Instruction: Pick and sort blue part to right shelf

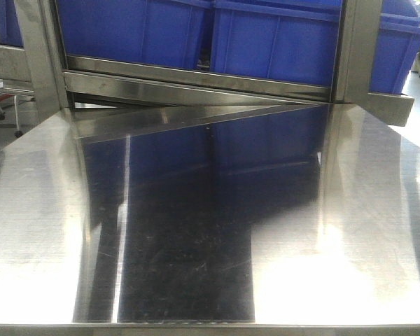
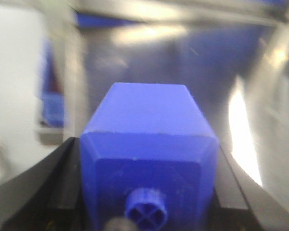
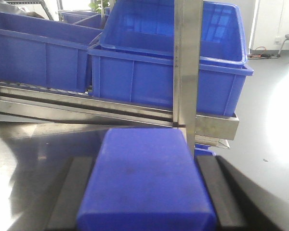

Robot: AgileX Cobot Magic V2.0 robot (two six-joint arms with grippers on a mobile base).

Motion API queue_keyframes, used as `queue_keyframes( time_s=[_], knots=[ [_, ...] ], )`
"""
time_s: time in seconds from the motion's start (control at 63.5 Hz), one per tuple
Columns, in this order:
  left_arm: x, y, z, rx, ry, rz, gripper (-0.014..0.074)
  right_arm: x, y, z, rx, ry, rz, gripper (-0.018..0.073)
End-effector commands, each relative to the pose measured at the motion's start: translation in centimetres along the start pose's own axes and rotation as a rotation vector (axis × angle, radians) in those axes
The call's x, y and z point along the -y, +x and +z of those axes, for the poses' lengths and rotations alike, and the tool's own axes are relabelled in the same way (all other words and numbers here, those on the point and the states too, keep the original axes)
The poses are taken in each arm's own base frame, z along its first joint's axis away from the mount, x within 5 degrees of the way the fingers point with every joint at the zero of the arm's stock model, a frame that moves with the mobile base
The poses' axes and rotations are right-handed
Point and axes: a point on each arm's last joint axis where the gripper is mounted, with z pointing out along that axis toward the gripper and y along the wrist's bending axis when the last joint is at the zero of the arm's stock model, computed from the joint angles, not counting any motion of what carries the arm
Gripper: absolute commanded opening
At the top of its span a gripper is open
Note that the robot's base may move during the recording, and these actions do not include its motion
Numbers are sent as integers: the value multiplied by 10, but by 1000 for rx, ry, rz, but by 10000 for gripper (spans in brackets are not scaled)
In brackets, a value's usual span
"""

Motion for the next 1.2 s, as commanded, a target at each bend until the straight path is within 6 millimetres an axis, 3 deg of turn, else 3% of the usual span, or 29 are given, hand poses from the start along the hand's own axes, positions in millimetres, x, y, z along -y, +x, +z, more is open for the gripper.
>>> queue_keyframes(
  time_s=[0.0, 0.409, 1.18],
  knots=[
    [-5, -17, -20, 180, -60, 32, 353, -1, -18, -1, 113, -2, -16, 391],
    [-2, -17, -75, 415, -85, 63, 353, -1, -18, -1, 113, -2, -16, 391],
    [-1, -17, -77, 423, -84, 62, 353, -1, -18, -1, 113, -2, -16, 391]
  ],
)
